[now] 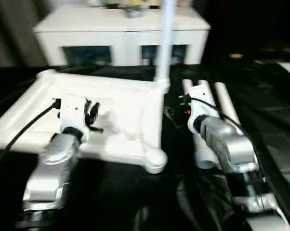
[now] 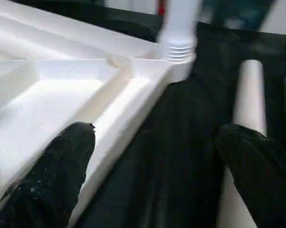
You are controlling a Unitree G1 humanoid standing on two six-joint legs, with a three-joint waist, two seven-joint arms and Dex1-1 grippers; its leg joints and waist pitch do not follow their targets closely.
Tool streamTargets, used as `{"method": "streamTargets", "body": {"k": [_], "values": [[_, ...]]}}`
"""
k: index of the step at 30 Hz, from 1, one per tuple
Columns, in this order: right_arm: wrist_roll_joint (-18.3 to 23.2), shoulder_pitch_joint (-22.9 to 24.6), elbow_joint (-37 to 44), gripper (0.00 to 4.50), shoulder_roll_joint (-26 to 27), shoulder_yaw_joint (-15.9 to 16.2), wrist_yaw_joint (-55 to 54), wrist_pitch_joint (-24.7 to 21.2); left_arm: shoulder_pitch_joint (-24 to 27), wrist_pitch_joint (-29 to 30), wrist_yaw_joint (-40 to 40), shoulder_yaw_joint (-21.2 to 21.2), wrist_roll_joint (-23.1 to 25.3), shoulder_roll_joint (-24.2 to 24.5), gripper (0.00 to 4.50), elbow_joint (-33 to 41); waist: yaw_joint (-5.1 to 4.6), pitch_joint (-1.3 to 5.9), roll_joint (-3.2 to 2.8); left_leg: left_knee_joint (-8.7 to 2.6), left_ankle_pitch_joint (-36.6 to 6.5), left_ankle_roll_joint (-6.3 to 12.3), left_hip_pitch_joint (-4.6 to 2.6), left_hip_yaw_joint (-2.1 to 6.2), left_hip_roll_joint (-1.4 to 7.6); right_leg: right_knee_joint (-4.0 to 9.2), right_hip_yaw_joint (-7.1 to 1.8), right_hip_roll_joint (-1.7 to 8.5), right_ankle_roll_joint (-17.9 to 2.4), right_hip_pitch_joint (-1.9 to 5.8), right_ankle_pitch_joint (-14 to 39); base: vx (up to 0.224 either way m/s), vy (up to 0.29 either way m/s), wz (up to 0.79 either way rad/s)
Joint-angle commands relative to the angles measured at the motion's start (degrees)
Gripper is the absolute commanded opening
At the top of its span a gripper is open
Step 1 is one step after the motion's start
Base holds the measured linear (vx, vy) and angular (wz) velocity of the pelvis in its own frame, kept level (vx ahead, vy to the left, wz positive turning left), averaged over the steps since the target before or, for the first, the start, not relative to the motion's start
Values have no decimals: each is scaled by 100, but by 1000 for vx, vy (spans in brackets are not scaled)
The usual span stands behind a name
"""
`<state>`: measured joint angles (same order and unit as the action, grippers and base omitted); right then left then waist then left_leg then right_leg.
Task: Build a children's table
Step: Pick table leg
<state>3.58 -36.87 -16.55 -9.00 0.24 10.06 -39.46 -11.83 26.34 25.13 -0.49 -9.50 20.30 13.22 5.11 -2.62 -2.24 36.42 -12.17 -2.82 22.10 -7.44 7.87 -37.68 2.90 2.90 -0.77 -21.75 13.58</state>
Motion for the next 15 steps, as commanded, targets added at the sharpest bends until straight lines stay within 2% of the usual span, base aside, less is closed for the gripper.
{"method": "streamTargets", "body": {"k": [1,2,3,4,5,7,8,9,13,15], "values": [[-196,-292,-358,445,-79,-19,-146,-230,-62,219,703,391,-267,230,113,269,-43,250,-23,-571,-1919,-464,-235,126,443,520,-334,530,-1170,112,1174,-60,28,7],[-231,-451,-551,445,-118,34,-138,-479,-105,315,970,515,-359,375,113,331,-42,249,-9,-588,-1953,-471,-237,95,434,531,-345,546,-1087,100,1371,-50,25,5],[-236,-589,-722,445,-151,64,-113,-724,-151,436,1200,611,-472,486,113,401,-44,261,-3,-595,-1787,-438,-205,75,434,526,-356,560,-1036,117,1336,0,0,0],[-237,-601,-737,445,-154,67,-111,-745,-155,447,1219,619,-482,495,113,407,-41,264,-10,-595,-1703,-434,-196,71,433,512,-357,562,-1025,119,1294,0,0,0],[-250,-720,-880,445,-179,86,-118,-962,-208,571,1418,701,-587,593,113,476,-43,269,-21,-597,-1639,-432,-187,63,433,508,-355,554,-1009,114,1250,0,0,0],[-348,-928,-1205,445,-220,152,-258,-1378,-305,799,1746,847,-693,794,113,578,-54,301,-18,-583,-1383,-446,-175,45,424,464,-351,530,-1022,114,937,0,0,0],[-389,-1019,-1379,445,-226,140,-376,-1534,-356,845,1892,909,-722,888,113,616,-63,302,13,-587,-1285,-459,-148,41,426,458,-341,531,-1045,133,799,0,0,0],[-373,-1067,-1485,445,-219,90,-429,-1628,-387,863,1967,944,-735,945,113,641,-61,303,8,-571,-1218,-458,-146,17,407,464,-352,536,-1066,125,732,0,0,0],[-253,-1128,-1707,445,-183,-209,-595,-1794,-484,967,2088,988,-862,1018,113,758,-39,332,22,-543,-815,-407,-118,-8,418,431,-353,548,-1088,169,288,0,0,0],[-289,-1178,-1891,445,-192,-308,-692,-1828,-538,1045,2100,1001,-928,1044,113,829,-35,355,27,-527,-492,-340,-111,-27,417,407,-341,537,-1137,194,-131,0,0,0]]}}
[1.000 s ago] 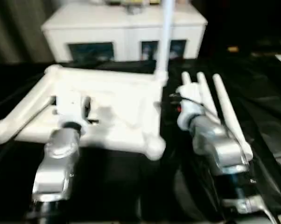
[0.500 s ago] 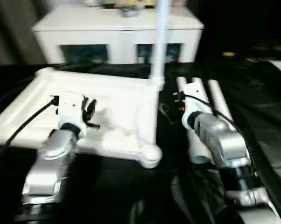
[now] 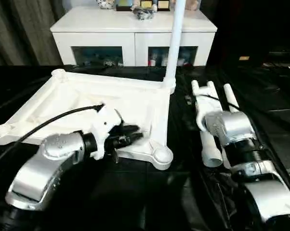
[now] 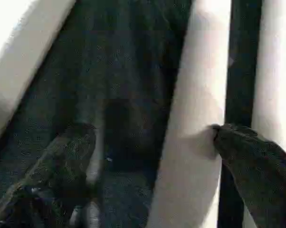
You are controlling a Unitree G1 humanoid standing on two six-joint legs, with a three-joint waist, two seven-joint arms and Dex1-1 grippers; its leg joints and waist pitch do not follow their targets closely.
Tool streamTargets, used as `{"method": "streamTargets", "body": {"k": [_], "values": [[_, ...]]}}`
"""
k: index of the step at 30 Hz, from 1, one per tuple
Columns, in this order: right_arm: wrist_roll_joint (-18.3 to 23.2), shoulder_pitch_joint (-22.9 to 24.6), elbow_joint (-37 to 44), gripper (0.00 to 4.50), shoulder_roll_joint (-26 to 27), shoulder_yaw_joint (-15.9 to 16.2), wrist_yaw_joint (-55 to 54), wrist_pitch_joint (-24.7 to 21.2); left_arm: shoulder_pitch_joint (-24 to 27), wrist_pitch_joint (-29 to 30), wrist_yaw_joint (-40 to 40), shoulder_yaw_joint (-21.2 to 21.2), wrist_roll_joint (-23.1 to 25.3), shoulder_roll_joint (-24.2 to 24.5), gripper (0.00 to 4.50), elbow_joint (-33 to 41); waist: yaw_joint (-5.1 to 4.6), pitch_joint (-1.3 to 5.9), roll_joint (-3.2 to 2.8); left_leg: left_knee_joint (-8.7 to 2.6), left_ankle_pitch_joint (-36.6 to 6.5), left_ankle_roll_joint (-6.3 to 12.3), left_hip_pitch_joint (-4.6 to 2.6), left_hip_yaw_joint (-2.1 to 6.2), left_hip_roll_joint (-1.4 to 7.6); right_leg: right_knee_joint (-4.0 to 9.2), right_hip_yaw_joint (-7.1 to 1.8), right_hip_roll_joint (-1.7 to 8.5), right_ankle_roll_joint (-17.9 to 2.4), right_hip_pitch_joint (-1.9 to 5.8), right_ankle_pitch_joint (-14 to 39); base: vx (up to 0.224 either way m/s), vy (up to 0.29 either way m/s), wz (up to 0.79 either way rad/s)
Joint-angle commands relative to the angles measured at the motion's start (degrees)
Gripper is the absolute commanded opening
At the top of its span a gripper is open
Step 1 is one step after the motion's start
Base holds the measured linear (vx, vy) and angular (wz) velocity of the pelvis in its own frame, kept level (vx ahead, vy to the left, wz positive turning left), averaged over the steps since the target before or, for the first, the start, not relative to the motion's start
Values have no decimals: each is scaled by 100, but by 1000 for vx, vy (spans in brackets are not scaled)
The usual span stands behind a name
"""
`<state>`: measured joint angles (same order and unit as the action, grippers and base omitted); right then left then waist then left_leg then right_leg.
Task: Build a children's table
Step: Pick table leg
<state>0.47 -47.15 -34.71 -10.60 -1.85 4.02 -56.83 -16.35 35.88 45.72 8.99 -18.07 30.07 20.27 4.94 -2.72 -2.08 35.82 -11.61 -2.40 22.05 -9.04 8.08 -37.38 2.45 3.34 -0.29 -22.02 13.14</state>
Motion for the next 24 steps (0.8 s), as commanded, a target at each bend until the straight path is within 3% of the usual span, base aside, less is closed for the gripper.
{"method": "streamTargets", "body": {"k": [1,8,12,24], "values": [[15,-171,-152,445,-33,-141,-123,-123,-104,126,58,62,-92,84,113,145,-18,368,12,-462,-484,-350,-104,127,396,371,-290,485,-1198,224,-193,0,0,0],[126,-194,-405,445,2,-282,-135,-276,-133,239,135,75,-140,110,113,220,-15,364,17,-471,-494,-287,-113,105,412,383,-288,478,-1248,235,-229,0,0,0],[224,-221,-537,400,50,-439,-147,-341,-169,299,166,63,-210,137,113,279,-16,343,22,-493,-734,-378,-135,74,434,413,-294,486,-1209,213,205,0,0,0],[233,-261,-742,310,22,-515,-218,-252,-211,367,145,69,-231,169,113,328,-11,349,16,-491,-655,-437,-129,60,432,408,-292,479,-1129,204,136,0,0,0]]}}
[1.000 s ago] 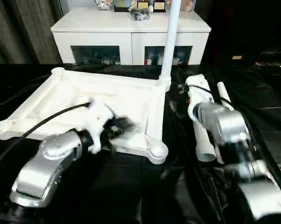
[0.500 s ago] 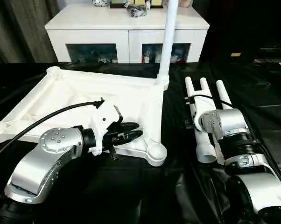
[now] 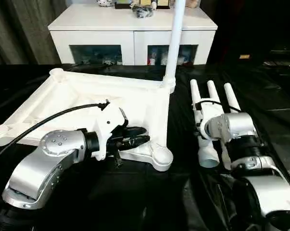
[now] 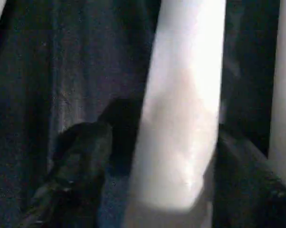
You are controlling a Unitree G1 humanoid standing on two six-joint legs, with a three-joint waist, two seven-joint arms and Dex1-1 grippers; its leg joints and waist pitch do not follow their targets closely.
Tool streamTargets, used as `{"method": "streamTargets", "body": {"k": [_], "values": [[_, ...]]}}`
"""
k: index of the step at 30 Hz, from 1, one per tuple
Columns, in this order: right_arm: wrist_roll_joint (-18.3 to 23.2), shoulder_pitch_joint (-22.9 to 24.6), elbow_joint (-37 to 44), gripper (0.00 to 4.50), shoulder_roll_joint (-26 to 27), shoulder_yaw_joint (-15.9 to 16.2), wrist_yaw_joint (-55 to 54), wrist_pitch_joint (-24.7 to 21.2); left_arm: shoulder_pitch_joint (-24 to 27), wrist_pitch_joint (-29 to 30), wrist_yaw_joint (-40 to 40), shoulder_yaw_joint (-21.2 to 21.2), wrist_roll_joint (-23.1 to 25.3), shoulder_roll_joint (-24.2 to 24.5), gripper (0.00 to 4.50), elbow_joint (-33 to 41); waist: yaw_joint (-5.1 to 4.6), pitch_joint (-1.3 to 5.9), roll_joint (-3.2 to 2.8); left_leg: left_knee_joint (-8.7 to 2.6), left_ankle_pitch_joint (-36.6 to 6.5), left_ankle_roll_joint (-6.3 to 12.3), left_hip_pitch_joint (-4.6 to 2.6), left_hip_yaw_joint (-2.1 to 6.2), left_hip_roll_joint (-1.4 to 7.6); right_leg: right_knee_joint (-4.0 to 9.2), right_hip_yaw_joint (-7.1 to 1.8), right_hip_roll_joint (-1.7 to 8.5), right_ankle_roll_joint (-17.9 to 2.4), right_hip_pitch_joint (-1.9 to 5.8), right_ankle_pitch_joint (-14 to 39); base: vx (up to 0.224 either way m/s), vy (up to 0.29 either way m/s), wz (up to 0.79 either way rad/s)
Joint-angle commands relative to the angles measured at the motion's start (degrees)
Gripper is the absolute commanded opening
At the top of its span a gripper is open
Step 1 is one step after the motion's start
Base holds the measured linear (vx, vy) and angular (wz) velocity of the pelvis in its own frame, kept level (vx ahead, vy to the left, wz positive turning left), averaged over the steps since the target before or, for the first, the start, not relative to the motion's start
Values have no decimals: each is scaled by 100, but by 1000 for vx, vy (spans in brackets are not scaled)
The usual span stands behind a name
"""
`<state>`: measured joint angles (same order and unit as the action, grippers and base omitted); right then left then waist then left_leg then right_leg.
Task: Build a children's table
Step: Pick table leg
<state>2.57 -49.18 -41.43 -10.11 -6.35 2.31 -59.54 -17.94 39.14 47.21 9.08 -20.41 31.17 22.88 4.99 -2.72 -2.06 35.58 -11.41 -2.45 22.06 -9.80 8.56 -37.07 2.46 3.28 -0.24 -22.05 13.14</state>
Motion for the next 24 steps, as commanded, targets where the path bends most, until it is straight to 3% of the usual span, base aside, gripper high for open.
{"method": "streamTargets", "body": {"k": [1,8,10,12,13,14,15,22,24], "values": [[20,-56,-83,287,-33,-72,-48,28,-58,44,-14,65,1,61,113,65,-18,348,14,-466,-661,-433,-124,136,383,376,-294,486,-1136,212,110,0,0,0],[39,-35,-229,235,-26,-166,-90,114,-61,46,-23,110,35,82,113,51,-17,341,1,-478,-810,-488,-129,138,387,391,-297,495,-1144,203,250,0,0,0],[80,-38,-245,221,-12,-231,-132,122,-82,60,-29,102,41,94,113,37,-10,341,-45,-479,-836,-508,-133,146,384,388,-295,491,-1130,199,266,0,0,0],[120,-33,-201,200,4,-301,-189,128,-91,106,-46,72,23,109,113,39,-19,344,-28,-485,-872,-537,-136,148,385,385,-289,478,-1128,203,198,0,0,0],[148,-25,-143,200,13,-356,-224,139,-92,145,-50,49,1,117,113,40,-13,344,-73,-482,-885,-556,-137,152,380,379,-289,481,-1131,198,192,0,0,0],[217,-5,-15,187,26,-504,-302,188,-99,185,-83,1,-16,115,113,20,-25,343,-44,-488,-915,-564,-139,149,382,385,-290,475,-1131,201,168,0,0,0],[279,8,81,183,36,-637,-371,241,-109,190,-121,-36,-13,104,113,-12,-19,346,-57,-486,-932,-572,-139,152,382,380,-289,477,-1130,202,151,0,0,0],[620,189,960,180,124,-1294,-596,883,-362,-71,-600,-291,154,-205,113,-380,7,357,-86,-463,-671,-476,-131,132,374,383,-295,474,-1094,219,-188,0,0,0],[784,284,1431,180,187,-1478,-575,1457,-534,-268,-930,-398,314,-376,113,-573,-1,358,-80,-465,-681,-450,-122,145,379,383,-286,476,-1087,233,-220,0,0,0]]}}
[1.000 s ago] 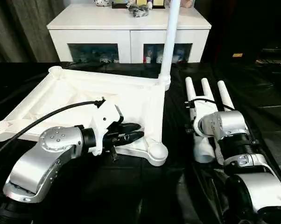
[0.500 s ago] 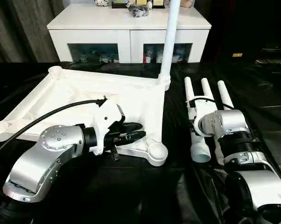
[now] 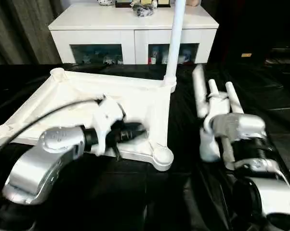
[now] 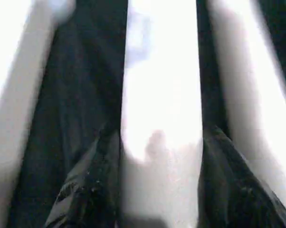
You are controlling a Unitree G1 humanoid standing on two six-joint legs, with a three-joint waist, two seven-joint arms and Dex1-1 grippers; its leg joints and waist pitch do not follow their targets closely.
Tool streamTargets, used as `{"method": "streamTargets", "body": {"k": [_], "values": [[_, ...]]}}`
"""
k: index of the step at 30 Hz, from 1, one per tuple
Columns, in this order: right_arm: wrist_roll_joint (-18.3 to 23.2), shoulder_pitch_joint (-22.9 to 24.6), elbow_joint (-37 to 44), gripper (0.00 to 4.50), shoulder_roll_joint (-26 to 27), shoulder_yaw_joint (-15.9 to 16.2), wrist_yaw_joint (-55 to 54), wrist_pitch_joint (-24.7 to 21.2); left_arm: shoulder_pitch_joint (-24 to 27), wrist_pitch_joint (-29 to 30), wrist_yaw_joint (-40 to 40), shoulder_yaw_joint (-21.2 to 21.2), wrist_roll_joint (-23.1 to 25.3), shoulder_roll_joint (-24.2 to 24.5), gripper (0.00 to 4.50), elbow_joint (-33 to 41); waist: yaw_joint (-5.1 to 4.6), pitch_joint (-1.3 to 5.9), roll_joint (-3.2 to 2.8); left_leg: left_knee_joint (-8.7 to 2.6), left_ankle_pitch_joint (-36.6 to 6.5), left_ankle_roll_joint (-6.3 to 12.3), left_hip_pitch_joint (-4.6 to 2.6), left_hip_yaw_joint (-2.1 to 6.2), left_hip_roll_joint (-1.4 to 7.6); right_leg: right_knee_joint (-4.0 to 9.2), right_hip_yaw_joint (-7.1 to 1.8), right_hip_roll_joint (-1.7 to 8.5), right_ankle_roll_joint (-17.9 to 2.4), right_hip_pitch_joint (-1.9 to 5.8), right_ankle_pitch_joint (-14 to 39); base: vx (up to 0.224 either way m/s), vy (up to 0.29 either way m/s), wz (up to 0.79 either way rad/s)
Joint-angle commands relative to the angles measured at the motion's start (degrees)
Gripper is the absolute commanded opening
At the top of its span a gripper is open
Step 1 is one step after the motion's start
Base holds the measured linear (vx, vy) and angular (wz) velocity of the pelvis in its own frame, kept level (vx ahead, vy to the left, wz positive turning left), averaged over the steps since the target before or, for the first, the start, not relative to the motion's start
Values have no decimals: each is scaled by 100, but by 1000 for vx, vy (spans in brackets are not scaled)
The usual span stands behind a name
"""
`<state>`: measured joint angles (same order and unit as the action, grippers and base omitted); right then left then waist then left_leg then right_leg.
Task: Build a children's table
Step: Pick table leg
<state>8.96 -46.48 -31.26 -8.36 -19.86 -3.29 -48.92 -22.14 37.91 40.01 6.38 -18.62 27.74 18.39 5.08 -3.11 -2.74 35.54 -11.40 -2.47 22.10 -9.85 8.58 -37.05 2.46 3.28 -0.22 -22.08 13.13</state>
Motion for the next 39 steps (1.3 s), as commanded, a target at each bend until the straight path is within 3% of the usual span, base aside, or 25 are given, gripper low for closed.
{"method": "streamTargets", "body": {"k": [1,3,5,6,9,10,11,12,13,14,15,16,17,18,20,22,23,24,29,30,32,34,39], "values": [[147,14,414,179,13,-126,-16,396,-115,-144,-211,-127,135,-34,113,-123,-2,408,-14,-454,-661,-429,-129,153,376,372,-282,481,-1083,245,-224,0,0,0],[213,48,817,179,23,-176,69,1036,-363,-329,-639,-319,225,-295,113,-415,-15,397,-15,-452,-647,-393,-125,148,376,382,-285,477,-1087,242,-199,0,0,0],[254,46,940,179,33,-213,100,1228,-452,-377,-772,-395,225,-388,113,-513,-7,404,-17,-443,-564,-322,-121,150,372,381,-285,480,-1100,248,-238,0,0,0],[371,41,1174,179,64,-287,210,1522,-631,-400,-1000,-572,150,-571,140,-661,-15,403,-1,-434,-564,-282,-113,138,365,383,-289,475,-1120,251,-271,0,0,0],[1004,157,2021,179,267,-360,1129,2193,-1186,-238,-1538,-1182,-441,-1262,152,-860,3,411,6,-413,-535,-125,-92,131,365,369,-289,494,-1218,282,-471,0,0,0],[1357,280,2342,179,333,-238,1794,2238,-1367,4,-1657,-1382,-827,-1539,166,-843,23,436,15,-396,-386,65,-83,155,389,336,-277,509,-1323,297,-754,0,0,0],[1357,280,2342,179,333,-238,1794,2238,-1367,4,-1657,-1382,-827,-1539,166,-843,37,427,13,-392,-357,130,-80,160,396,341,-273,510,-1357,286,-793,0,0,0],[1861,463,2783,179,343,-28,2551,1984,-1607,436,-1945,-1682,-1423,-1936,179,-906,34,423,8,-379,-323,237,-73,154,388,342,-268,497,-1423,291,-839,0,0,0],[2061,561,2995,179,307,115,2887,1869,-1724,649,-2017,-1782,-1692,-2074,179,-967,28,417,59,-374,-312,294,-71,148,394,342,-271,502,-1466,295,-855,0,0,0],[2061,561,2995,179,307,115,2887,1869,-1724,649,-2017,-1782,-1692,-2074,187,-967,60,411,55,-361,-328,393,-63,148,389,353,-271,519,-1537,299,-755,0,0,0],[2294,639,3183,179,287,207,3165,1677,-1845,694,-2001,-1816,-1880,-2167,194,-1022,31,395,107,-376,-333,472,-37,149,372,380,-265,498,-1536,308,-538,0,0,0],[2497,694,3298,179,268,257,3358,1506,-1960,734,-2021,-1863,-2047,-2259,213,-1086,63,401,79,-370,-381,478,-68,149,384,397,-269,515,-1525,283,-372,0,0,0],[2497,694,3298,179,268,257,3358,1506,-1960,734,-2021,-1863,-2047,-2259,221,-1086,47,396,103,-375,-390,475,-65,150,386,404,-271,511,-1519,283,-254,0,0,0],[2855,843,3531,179,191,489,3816,1180,-2322,832,-2028,-1999,-2295,-2413,221,-1258,50,377,17,-381,-515,412,-82,154,390,438,-272,501,-1493,255,111,0,0,0],[2895,892,3593,179,146,610,3961,1125,-2451,874,-2014,-2021,-2293,-2425,232,-1322,75,386,29,-392,-584,337,-109,167,419,457,-276,495,-1428,240,195,0,0,0],[2930,961,3669,179,81,736,4134,1071,-2583,991,-2011,-2047,-2349,-2436,244,-1362,81,375,6,-412,-608,262,-85,184,422,460,-269,513,-1373,245,260,0,0,0],[3008,1022,3730,179,23,807,4257,994,-2674,1112,-2058,-2092,-2481,-2456,256,-1392,78,372,22,-416,-626,240,-88,181,423,467,-271,509,-1347,245,270,0,0,0],[3121,1093,3802,179,-37,875,4389,866,-2796,1181,-2131,-2166,-2604,-2510,256,-1499,102,376,78,-405,-573,236,-90,170,415,447,-279,530,-1366,265,229,0,0,0],[3243,1206,3866,179,-171,1027,4624,710,-2970,1238,-2285,-2293,-2921,-2584,305,-1700,160,384,101,-389,-376,273,-65,167,398,459,-277,534,-1315,260,188,0,0,0],[3216,1241,3799,179,-227,1103,4709,715,-3017,1327,-2274,-2364,-3127,-2671,313,-1689,170,392,168,-383,-310,290,-52,158,396,445,-272,543,-1342,276,107,0,0,0],[3213,1248,3763,179,-238,1136,4737,719,-3031,1400,-2252,-2383,-3215,-2697,321,-1652,190,397,146,-369,-217,336,-47,163,401,424,-269,548,-1369,265,44,0,0,0],[3242,1243,3708,179,-233,1178,4760,708,-3023,1507,-2178,-2375,-3347,-2702,344,-1573,182,386,187,-381,-220,386,-47,164,414,433,-264,550,-1383,261,60,0,0,0],[3244,1263,3718,179,-244,1317,4830,695,-2922,1460,-2254,-2206,-3144,-2571,389,-1590,178,366,191,-396,-260,347,-58,170,425,442,-270,547,-1311,247,193,0,0,0]]}}
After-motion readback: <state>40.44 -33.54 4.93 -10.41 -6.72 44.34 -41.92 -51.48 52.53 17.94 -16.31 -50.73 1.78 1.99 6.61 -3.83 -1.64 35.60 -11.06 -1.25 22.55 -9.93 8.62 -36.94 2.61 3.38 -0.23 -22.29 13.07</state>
